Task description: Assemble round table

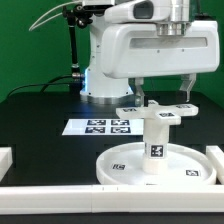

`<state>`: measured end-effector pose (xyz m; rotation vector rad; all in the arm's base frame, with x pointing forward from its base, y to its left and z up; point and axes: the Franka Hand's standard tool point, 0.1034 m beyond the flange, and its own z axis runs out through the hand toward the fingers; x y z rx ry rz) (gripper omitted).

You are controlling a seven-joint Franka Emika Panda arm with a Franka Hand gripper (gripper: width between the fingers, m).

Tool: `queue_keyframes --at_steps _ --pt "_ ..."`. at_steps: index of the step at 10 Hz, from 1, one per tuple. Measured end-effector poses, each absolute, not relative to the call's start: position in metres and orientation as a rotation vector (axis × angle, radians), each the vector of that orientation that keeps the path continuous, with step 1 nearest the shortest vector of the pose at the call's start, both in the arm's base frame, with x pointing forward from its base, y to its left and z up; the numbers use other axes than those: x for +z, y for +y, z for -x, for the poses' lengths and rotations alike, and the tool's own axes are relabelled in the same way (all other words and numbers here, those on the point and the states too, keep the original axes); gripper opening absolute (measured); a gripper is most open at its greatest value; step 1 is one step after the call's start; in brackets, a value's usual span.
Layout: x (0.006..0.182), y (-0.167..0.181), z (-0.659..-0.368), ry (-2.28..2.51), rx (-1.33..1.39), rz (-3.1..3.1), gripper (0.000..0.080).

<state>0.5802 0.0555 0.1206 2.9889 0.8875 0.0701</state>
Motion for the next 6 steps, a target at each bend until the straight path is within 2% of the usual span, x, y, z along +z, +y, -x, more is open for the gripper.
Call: queue_keyframes --at_steps 6 --pt "0.1177 0.0500 -0.5781 1.387 0.024 -2.760 0.0649"
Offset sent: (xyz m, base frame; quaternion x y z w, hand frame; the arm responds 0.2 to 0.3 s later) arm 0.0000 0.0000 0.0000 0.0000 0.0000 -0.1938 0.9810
